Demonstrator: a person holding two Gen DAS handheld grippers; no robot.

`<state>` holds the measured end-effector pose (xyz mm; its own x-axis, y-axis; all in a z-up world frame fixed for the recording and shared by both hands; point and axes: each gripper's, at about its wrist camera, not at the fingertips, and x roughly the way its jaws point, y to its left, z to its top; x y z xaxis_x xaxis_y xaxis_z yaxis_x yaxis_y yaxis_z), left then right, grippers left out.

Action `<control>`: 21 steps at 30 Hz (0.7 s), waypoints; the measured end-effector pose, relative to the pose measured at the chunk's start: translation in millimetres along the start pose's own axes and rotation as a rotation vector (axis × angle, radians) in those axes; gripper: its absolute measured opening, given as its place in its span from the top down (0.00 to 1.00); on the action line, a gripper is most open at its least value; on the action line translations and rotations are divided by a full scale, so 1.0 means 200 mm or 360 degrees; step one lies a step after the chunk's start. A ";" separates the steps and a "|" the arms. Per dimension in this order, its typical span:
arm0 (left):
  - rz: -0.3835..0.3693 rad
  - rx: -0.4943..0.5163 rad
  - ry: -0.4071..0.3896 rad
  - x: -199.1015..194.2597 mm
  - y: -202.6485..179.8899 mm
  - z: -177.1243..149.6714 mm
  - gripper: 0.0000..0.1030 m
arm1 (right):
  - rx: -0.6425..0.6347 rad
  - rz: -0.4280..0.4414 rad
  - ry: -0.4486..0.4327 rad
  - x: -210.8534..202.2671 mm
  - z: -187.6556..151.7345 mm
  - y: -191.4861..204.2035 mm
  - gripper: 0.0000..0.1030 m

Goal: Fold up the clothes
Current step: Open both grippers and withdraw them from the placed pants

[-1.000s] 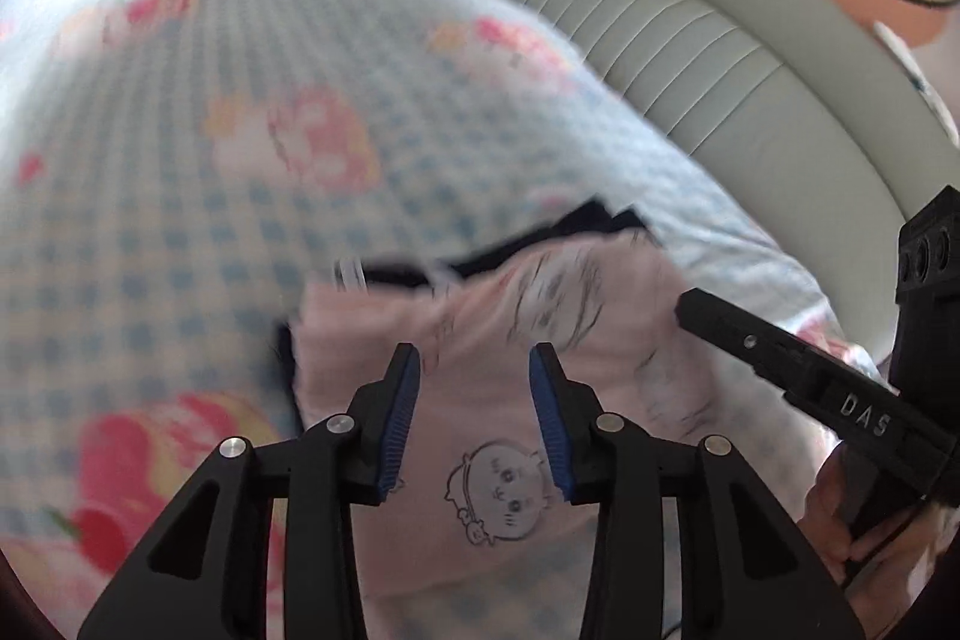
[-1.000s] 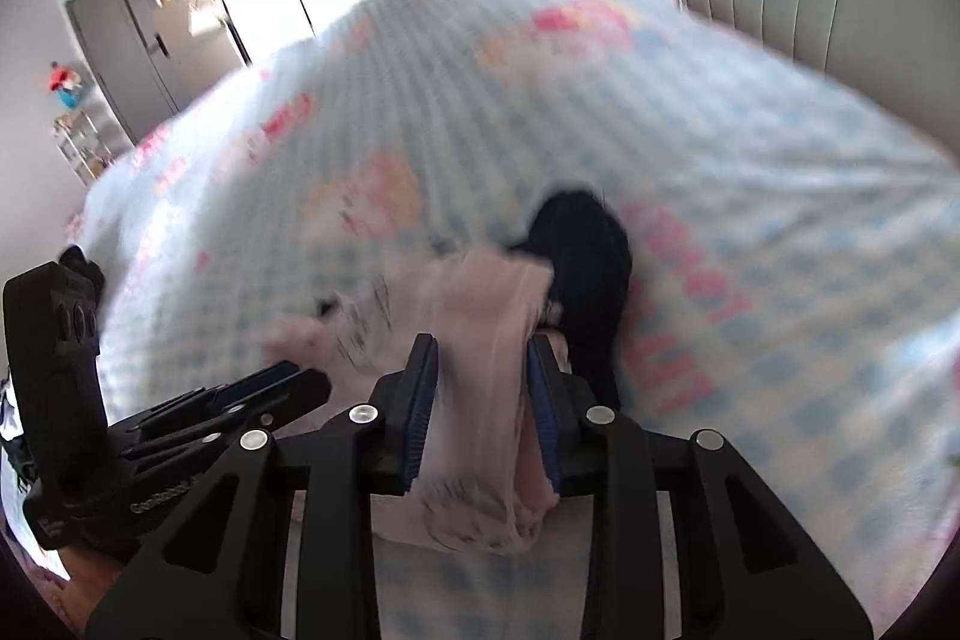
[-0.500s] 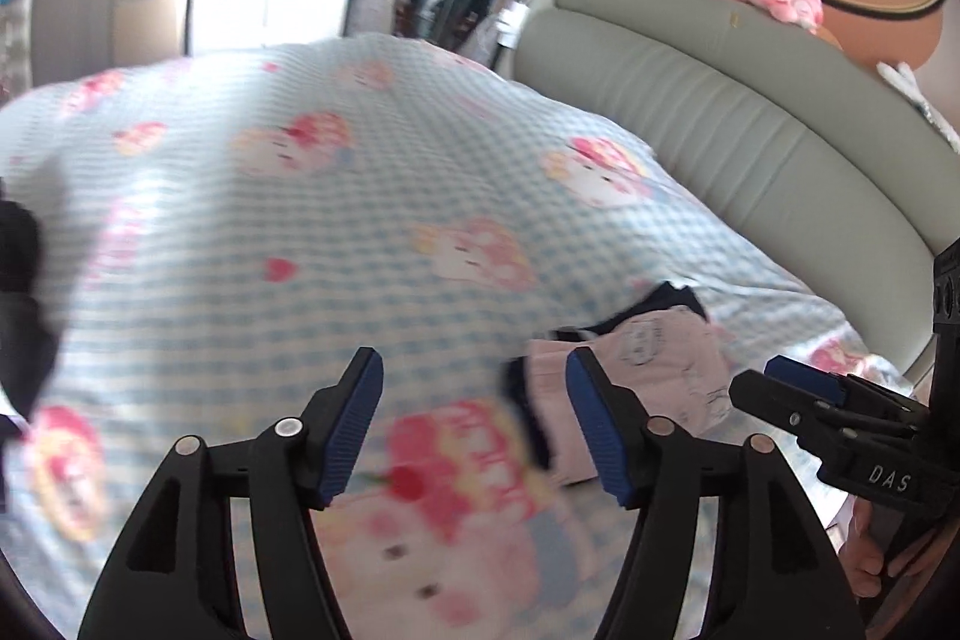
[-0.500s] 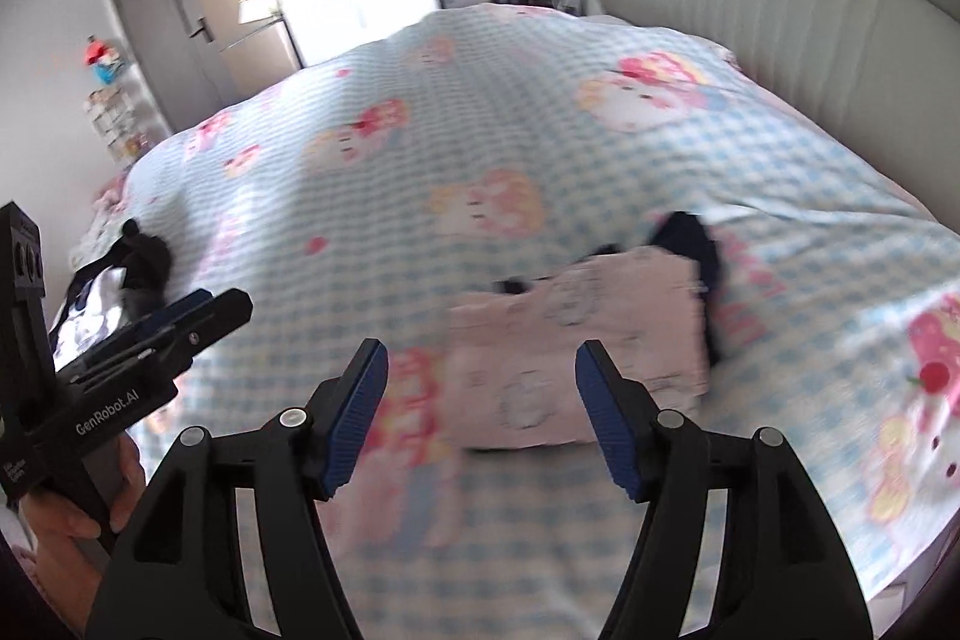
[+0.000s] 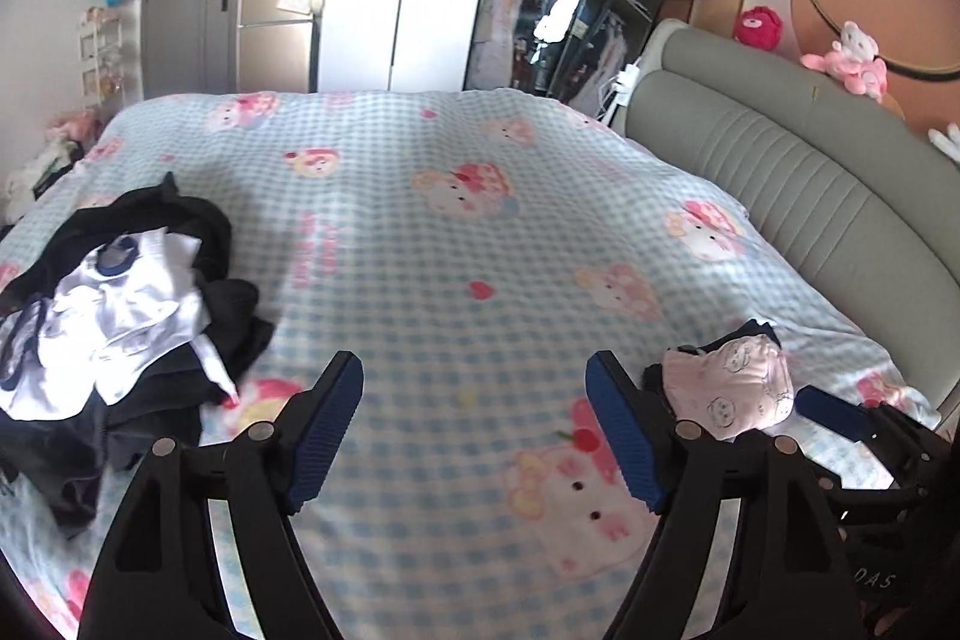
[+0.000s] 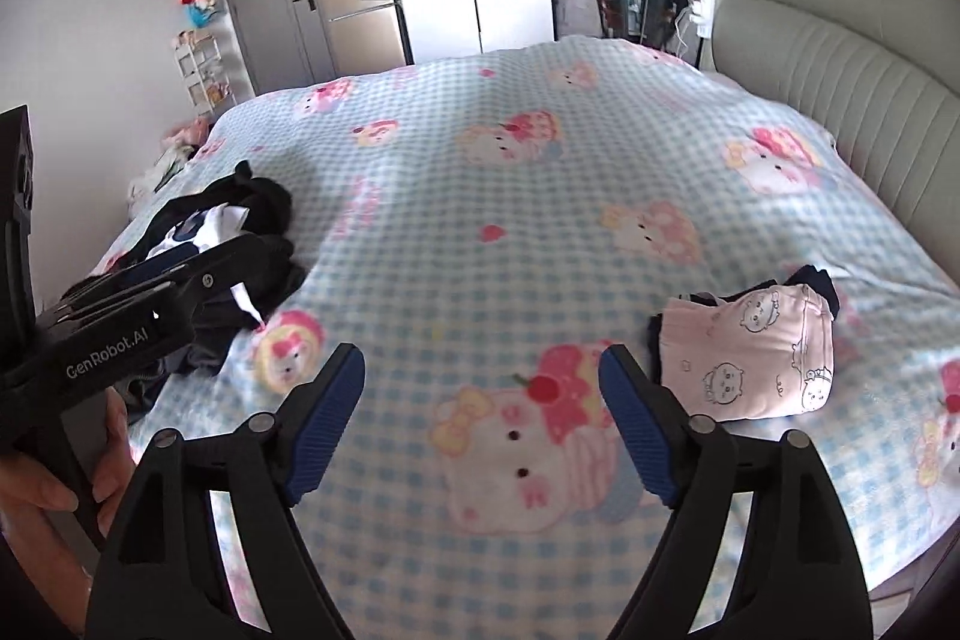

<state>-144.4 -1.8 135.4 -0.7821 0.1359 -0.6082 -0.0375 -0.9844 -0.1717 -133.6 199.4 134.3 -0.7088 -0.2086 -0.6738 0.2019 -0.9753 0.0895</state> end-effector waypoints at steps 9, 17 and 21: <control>0.0108 0.0038 0.0016 -0.18 0.11 -0.15 0.21 | -0.0045 -0.0051 -0.0041 -0.15 -0.08 0.18 0.01; 0.0154 -0.0036 -0.0042 -0.44 0.12 -0.44 0.17 | -0.0087 -0.0020 -0.0014 -0.34 -0.33 0.25 0.01; 0.0137 -0.0093 0.0018 -0.53 0.12 -0.65 0.16 | -0.0021 -0.0108 0.0039 -0.37 -0.51 0.20 0.01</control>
<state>19.2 -25.2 94.3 -0.7739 0.0524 -0.6312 0.0665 -0.9844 -0.1632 -3.8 182.3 113.6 -0.7046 -0.1398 -0.6957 0.1628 -0.9861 0.0333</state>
